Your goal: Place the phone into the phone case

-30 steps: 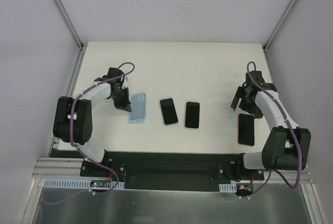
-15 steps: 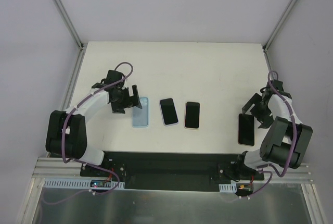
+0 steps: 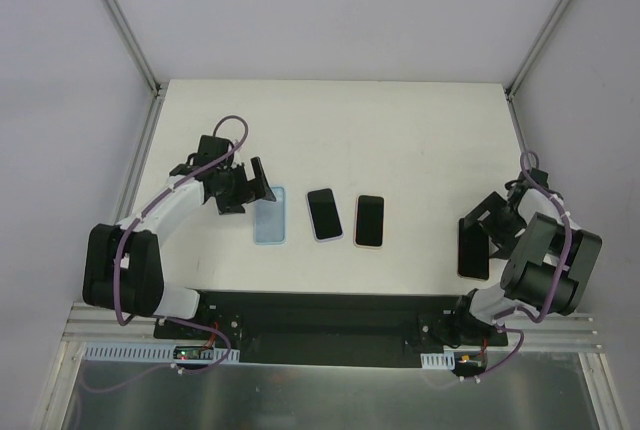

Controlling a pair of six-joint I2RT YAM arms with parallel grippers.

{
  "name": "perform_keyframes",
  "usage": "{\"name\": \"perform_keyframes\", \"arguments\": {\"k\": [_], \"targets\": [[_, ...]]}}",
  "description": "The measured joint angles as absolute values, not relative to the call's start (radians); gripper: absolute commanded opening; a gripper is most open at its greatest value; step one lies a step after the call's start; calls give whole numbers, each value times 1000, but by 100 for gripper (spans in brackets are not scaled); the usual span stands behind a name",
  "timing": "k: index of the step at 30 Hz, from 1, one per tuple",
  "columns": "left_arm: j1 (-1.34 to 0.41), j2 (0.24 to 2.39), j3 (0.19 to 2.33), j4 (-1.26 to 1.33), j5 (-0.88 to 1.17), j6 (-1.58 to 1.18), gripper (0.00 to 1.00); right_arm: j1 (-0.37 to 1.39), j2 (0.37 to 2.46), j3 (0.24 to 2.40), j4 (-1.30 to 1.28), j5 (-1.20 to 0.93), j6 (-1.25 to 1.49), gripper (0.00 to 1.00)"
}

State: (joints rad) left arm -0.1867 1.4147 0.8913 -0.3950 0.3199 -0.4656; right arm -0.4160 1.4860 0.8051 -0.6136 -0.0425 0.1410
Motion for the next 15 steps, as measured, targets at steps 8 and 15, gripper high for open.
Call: {"name": "perform_keyframes", "arguments": {"k": [8,15], "targets": [[-179,1301,819,-319,411,-492,99,-431,1436,760,-567,-119,138,96],[-183,1212,772,-241,483,-515,99,-309,1410,728,-498,-281,176,96]]}}
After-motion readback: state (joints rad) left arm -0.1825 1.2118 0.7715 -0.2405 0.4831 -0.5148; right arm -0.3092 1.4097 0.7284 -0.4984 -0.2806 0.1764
